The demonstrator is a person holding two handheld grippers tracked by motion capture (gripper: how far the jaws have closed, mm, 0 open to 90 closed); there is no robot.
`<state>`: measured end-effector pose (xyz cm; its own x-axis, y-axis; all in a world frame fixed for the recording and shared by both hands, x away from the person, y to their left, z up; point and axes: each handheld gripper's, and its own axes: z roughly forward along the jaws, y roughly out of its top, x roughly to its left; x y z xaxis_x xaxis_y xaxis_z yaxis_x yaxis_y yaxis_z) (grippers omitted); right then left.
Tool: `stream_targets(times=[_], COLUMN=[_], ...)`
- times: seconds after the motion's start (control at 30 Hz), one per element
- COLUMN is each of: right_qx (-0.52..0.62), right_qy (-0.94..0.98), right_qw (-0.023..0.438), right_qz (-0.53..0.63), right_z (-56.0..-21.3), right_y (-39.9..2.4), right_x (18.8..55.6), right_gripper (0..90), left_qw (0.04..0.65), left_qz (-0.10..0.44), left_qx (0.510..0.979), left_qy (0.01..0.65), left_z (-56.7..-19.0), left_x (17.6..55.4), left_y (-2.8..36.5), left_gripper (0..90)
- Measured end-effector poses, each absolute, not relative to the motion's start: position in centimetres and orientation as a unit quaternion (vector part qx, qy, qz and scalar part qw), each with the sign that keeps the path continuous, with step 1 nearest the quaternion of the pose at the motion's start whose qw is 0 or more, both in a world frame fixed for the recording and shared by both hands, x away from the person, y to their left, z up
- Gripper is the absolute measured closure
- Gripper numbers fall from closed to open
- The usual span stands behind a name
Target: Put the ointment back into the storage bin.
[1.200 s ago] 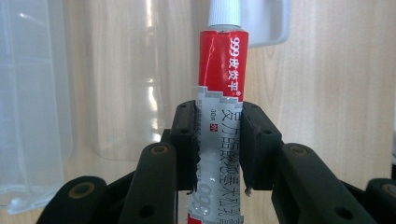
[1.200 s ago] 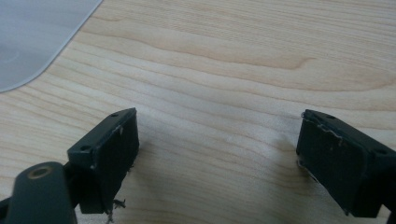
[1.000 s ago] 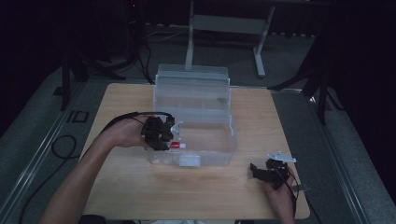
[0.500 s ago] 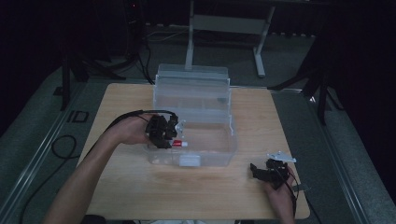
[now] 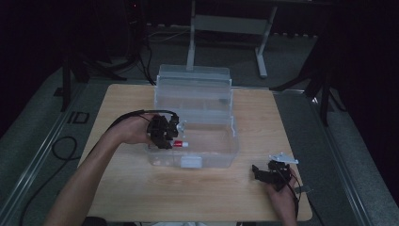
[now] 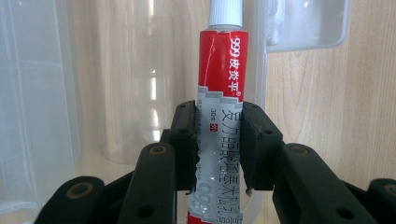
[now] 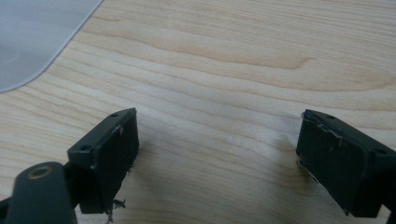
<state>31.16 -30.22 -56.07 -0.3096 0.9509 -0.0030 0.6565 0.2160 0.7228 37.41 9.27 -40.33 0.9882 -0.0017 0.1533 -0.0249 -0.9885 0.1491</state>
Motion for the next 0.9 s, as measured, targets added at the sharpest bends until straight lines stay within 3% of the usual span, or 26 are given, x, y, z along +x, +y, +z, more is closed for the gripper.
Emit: stream_targets(times=[0.1, 0.2, 0.9], right_qx=[0.54, 0.539, 0.538], right_qy=[0.745, 0.745, 0.746], right_qw=[0.232, 0.232, 0.232], right_qz=[0.317, 0.317, 0.317], right_z=[-56.1, -56.1, -56.1], right_y=[-30.2, -30.2, -30.2], right_x=[31.2, 31.2, 31.2], right_gripper=[12.7, 12.7, 12.7], left_qw=[0.073, 0.079, 0.106], left_qz=[0.075, 0.08, 0.086], left_qx=[0.994, 0.994, 0.99], left_qy=[-0.005, 0.008, 0.046], left_z=[-40.4, -40.0, -38.6], left_x=[37.5, 37.6, 37.4], left_y=[9.2, 9.3, 11.0], left_gripper=[68.8, 59.1, 53.7])
